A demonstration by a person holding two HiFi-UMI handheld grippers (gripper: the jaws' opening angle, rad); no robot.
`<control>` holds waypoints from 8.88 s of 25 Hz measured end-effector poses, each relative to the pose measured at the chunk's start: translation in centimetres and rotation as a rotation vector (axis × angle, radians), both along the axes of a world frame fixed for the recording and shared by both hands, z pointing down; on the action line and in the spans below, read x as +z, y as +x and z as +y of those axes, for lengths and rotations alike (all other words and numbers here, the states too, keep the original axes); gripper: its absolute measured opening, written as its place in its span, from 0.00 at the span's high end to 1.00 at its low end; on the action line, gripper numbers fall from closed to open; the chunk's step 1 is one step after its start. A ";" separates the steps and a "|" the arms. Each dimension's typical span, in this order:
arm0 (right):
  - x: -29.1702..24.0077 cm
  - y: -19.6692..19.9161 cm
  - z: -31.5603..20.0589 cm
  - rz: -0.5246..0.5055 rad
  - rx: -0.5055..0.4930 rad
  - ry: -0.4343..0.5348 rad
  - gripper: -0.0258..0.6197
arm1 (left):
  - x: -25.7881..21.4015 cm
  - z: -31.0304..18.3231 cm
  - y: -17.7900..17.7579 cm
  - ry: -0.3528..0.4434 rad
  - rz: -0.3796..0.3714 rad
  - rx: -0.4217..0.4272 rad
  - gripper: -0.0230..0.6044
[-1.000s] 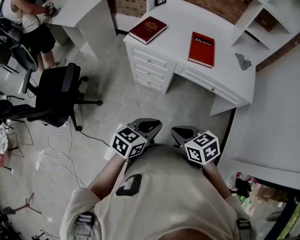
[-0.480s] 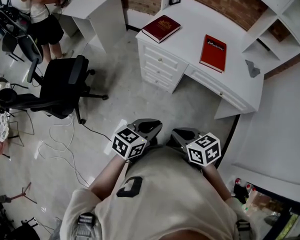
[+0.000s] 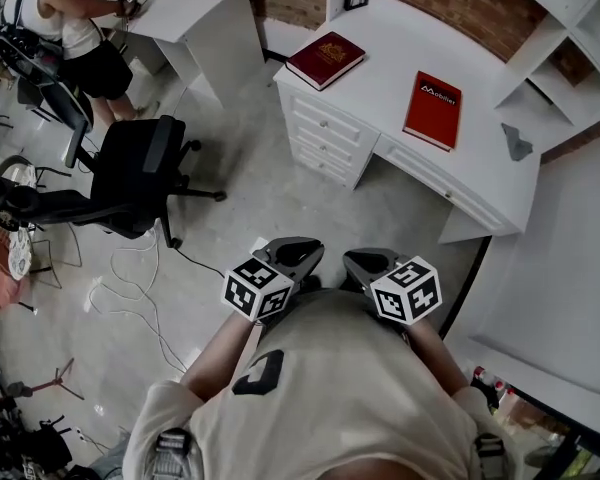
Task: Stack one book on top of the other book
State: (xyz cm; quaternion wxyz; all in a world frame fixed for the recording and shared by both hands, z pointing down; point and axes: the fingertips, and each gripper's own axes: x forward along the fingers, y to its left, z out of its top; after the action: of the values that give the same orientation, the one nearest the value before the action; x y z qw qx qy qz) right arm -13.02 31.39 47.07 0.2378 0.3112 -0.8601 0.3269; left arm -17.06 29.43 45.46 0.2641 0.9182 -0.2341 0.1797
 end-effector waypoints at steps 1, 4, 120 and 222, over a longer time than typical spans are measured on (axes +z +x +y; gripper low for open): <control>0.1 0.6 -0.2 -0.003 0.010 -0.003 0.95 | 0.1 -0.3 0.6 0.002 -0.009 0.011 0.92; 0.2 2.6 -1.0 -0.028 0.069 -0.020 0.95 | 0.1 -1.1 2.6 0.003 -0.021 0.053 0.92; 0.3 4.3 -35.1 0.056 0.028 -0.031 0.95 | 0.4 -41.8 -3.1 0.041 -0.065 -0.174 0.92; -1.0 2.5 -50.7 0.134 -0.125 0.105 0.95 | 18.6 -60.1 -3.2 -0.359 -0.058 -0.147 0.24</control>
State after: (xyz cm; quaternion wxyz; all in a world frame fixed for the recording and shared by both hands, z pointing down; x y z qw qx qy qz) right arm -10.52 -19.30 46.11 0.2980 0.2900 -0.8759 0.2445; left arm -20.29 -30.66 64.05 0.4291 0.8313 -0.2723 0.2250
